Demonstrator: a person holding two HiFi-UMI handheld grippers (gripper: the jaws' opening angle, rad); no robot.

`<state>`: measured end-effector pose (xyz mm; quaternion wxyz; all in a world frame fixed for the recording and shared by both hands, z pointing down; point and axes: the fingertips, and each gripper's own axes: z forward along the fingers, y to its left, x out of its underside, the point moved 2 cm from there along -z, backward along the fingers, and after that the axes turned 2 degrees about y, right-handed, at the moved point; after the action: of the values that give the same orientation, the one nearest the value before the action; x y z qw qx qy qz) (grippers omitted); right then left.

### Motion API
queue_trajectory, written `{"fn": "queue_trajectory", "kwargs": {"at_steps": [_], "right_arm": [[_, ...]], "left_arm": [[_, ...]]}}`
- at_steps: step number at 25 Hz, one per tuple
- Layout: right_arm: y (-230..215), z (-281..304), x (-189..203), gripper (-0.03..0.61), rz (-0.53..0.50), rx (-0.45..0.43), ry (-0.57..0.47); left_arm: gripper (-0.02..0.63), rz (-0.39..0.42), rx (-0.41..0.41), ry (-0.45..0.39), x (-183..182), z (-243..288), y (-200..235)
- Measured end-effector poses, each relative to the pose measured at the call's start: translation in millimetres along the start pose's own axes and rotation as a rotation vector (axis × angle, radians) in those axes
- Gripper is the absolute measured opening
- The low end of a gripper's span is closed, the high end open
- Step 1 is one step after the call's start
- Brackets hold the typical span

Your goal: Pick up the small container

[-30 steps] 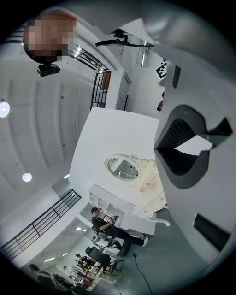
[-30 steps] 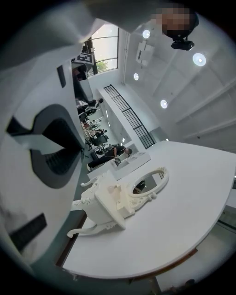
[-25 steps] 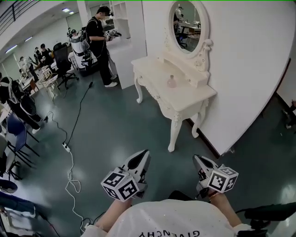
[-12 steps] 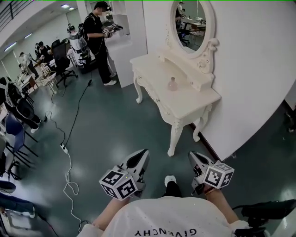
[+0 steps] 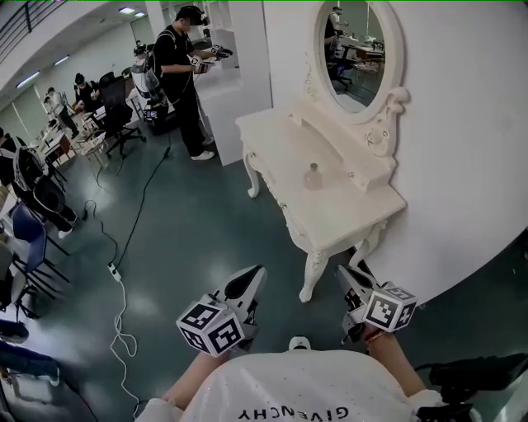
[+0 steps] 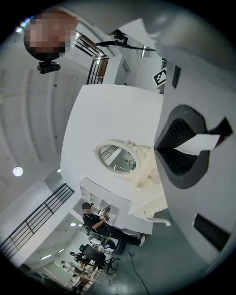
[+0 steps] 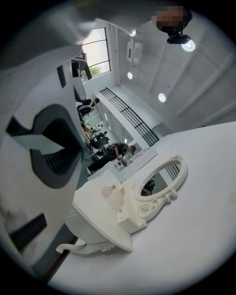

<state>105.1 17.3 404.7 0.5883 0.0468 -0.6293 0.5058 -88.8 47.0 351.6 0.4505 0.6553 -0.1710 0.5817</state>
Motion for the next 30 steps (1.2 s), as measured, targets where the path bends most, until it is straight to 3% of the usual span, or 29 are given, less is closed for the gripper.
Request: {"fn": "queue_trajectory", "kwargs": {"at_steps": [11, 22, 30], "right_arm": [[-62.4, 48.0, -39.4, 0.000, 0.008, -0.030, 0.057], [-88.6, 92.8, -31.5, 0.000, 0.036, -0.048, 0.146], [-107.4, 131.4, -47.1, 0.000, 0.051, -0.035, 0.145]], "left_arm": [[0.000, -0.020, -0.039, -0.003, -11.7, 74.8, 28.1], [0.000, -0.098, -0.187, 0.032, 5.5, 81.9, 79.8], [0.000, -0.102, -0.163, 0.050, -4.1, 122.7, 111.1]]}}
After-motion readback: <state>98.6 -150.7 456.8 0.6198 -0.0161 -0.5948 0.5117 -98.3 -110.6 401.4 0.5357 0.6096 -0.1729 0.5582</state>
